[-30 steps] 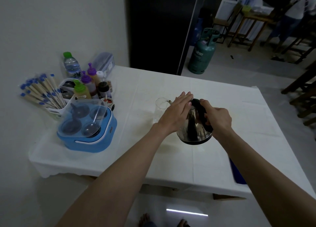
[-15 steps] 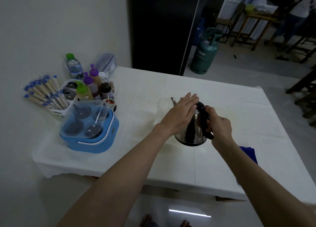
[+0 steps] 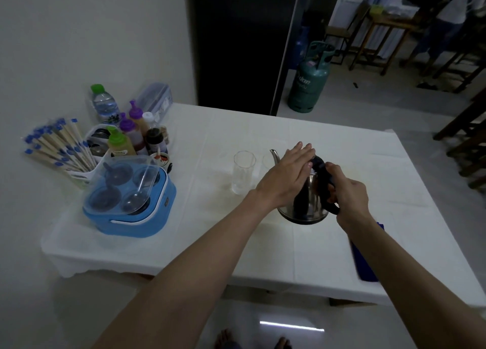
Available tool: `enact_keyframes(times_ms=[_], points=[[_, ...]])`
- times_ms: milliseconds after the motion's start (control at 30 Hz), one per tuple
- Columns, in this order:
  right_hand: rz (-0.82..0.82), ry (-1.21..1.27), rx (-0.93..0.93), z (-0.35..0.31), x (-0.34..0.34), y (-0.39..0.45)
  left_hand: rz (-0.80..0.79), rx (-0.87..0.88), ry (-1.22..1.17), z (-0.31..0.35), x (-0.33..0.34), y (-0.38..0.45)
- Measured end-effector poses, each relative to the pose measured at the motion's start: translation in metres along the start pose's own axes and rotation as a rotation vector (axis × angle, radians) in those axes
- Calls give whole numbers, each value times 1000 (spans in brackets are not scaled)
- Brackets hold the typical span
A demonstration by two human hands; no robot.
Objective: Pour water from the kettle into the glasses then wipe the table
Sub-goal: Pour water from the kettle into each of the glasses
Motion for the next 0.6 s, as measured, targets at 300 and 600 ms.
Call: enact_keyframes(times_ms=[300,600], points=[[93,-215,-38,-20,-17,5,45,-81,-122,-8,21,6],[113,-333,-45,-29,-16,6,63,-139,-190,-18,27,4]])
Point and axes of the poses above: each hand's wrist, its own y-axis towards the middle knuckle, its own x-axis out of the palm, z = x × y, the point moved 8 cm from there along y, towards the middle knuckle, and after that the axes turned 15 degrees about x, right-handed, at the moved point
